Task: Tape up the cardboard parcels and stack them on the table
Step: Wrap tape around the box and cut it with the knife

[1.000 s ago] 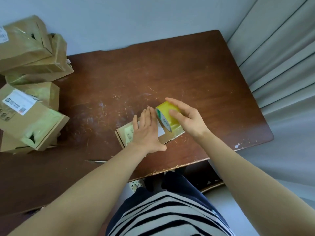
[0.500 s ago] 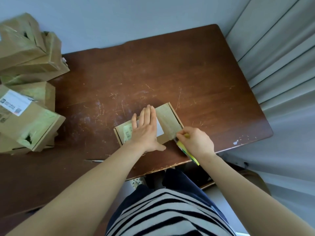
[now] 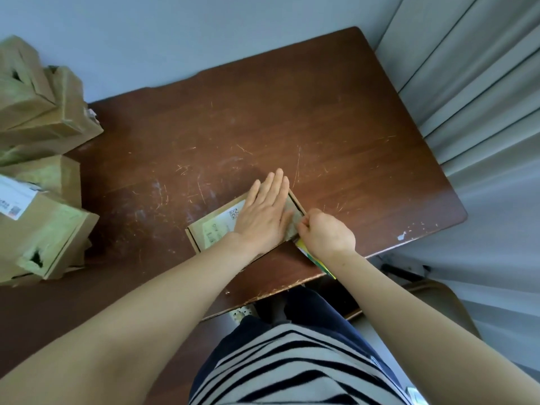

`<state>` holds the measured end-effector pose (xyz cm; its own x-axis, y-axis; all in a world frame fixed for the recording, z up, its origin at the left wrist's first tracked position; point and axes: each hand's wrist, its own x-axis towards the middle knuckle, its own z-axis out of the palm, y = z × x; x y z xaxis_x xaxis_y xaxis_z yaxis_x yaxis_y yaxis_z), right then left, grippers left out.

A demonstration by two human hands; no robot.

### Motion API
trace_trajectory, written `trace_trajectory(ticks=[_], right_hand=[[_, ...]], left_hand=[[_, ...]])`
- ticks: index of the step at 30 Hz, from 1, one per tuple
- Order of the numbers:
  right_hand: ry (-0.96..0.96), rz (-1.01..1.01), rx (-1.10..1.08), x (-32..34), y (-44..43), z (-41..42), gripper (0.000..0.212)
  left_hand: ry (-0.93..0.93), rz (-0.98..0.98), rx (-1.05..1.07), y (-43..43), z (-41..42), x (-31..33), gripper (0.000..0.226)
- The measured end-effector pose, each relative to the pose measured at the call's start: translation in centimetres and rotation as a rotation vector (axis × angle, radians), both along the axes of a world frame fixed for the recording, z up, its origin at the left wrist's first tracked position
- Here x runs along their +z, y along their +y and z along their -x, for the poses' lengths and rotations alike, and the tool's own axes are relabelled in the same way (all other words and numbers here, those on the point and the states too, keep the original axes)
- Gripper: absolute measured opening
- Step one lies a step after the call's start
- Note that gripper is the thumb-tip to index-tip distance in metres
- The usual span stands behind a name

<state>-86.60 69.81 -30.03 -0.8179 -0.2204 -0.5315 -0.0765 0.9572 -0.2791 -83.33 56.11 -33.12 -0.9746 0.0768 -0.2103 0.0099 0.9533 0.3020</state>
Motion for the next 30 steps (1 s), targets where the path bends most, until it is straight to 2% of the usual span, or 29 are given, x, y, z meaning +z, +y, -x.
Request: trace_trajectory(ticks=[3, 5, 10, 13, 15, 17, 23, 25, 27, 29, 30], right_hand=[[-0.002, 0.01, 0.028, 0.0, 0.0, 0.3, 0.024], [0.005, 0.014, 0.038, 0.1, -0.1, 0.2, 0.023], [0.016, 0.005, 0.014, -0.1, -0.2, 0.2, 0.022], [-0.003, 0.019, 0.019, 0.2, -0.1, 0.3, 0.024], [-0.107, 0.093, -0.008, 0.6, 0.4, 0.6, 0.021], [-0.246, 0.212, -0.081, 1.5, 1.2, 0.7, 0.02], [-0.388, 0.795, -0.218, 7.2, 2.3, 1.1, 0.02], [-0.366, 0.84, -0.219, 8.8, 1.0, 1.6, 0.017], [-0.34, 0.811, -0.217, 9.6, -1.0, 2.0, 0.014], [-0.343, 0.808, -0.221, 10.0, -2.8, 2.1, 0.02], [-0.359, 0.816, -0.22, 10.1, -3.5, 2.1, 0.023]], left_hand=[[-0.033, -0.013, -0.198, 0.4, -2.7, -0.1, 0.084], [-0.071, 0.052, -0.226, 0.3, -3.1, -0.2, 0.097], [-0.045, 0.167, -0.198, 0.9, -2.6, -0.1, 0.076], [-0.018, 0.18, -0.146, 1.2, -3.3, -0.1, 0.081], [-0.059, 0.216, -0.062, 1.2, -3.9, 0.2, 0.089], [-0.106, 0.18, 0.005, 1.1, -4.2, 0.4, 0.086], [-0.235, -0.19, -0.001, -1.6, -2.8, 5.0, 0.081], [-0.168, -0.158, 0.018, -2.2, -2.9, 6.3, 0.079], [-0.109, -0.085, 0.072, -2.2, -2.9, 6.9, 0.087], [-0.153, -0.013, 0.159, -2.0, -2.8, 6.7, 0.101], [-0.168, 0.026, 0.198, -2.0, -2.8, 6.4, 0.099]])
